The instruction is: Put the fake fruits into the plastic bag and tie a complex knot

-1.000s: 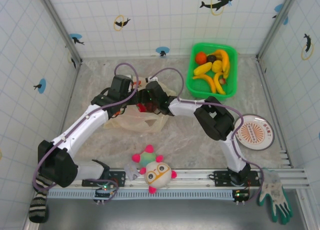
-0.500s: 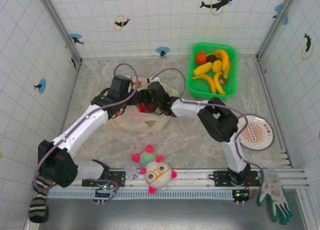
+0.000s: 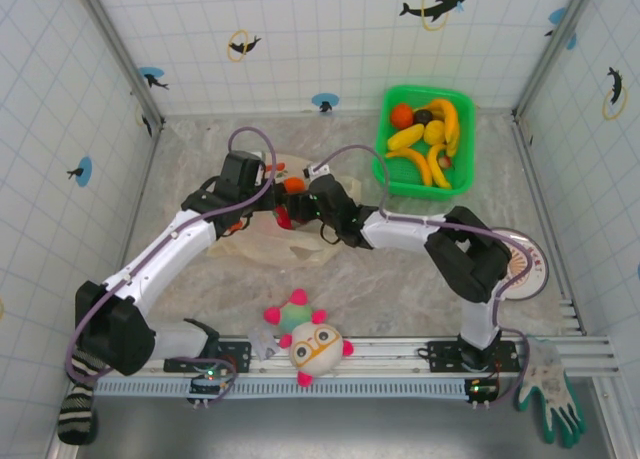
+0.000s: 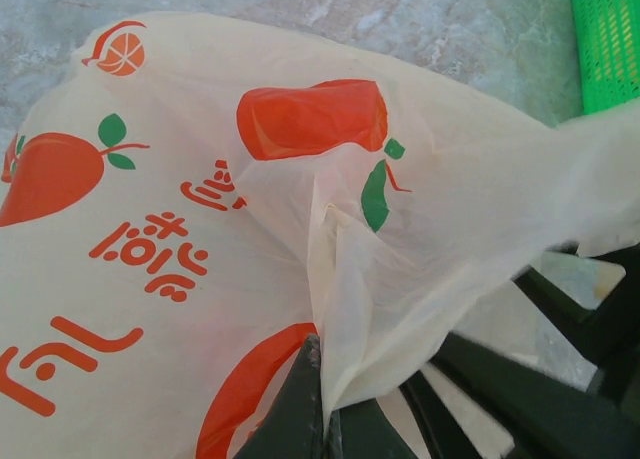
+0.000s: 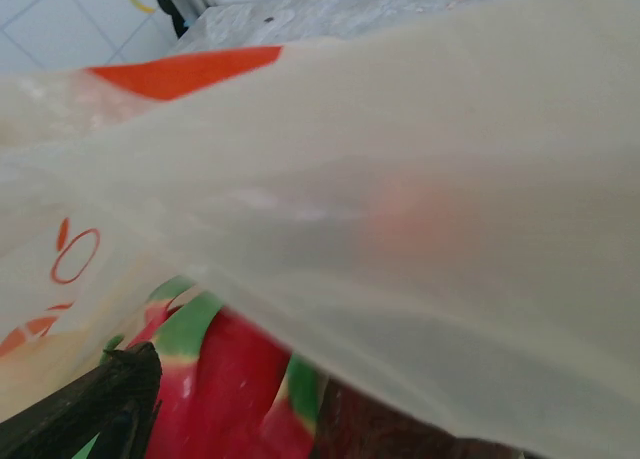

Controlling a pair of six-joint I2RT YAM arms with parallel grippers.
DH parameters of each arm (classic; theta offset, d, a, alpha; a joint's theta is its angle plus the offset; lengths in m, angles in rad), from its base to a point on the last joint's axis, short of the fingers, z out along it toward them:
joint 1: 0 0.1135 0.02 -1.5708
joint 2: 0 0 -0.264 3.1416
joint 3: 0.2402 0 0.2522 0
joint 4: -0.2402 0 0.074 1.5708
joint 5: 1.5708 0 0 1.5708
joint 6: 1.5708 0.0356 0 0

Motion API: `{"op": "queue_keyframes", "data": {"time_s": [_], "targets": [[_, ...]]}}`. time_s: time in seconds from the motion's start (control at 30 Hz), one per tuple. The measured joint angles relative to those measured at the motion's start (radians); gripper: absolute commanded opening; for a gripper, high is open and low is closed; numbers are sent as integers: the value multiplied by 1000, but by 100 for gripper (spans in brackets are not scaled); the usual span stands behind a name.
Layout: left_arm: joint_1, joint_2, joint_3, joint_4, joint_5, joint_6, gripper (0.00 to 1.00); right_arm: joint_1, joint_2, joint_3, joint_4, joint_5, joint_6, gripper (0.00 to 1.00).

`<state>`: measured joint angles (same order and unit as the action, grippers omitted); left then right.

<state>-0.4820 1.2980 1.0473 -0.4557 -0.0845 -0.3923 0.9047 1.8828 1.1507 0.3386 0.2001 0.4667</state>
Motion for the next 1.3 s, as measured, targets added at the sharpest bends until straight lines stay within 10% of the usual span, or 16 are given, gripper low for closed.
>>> {"op": "queue_keyframes", "data": {"time_s": [0.83,1.3], "targets": [[1,-2,-13,31,51,3,0,-2,-491,-195,-274,-72,-127,93],[0,-2,-13,45,59,4,0,-321,-611,-189,-634,-428,-442,91]]}}
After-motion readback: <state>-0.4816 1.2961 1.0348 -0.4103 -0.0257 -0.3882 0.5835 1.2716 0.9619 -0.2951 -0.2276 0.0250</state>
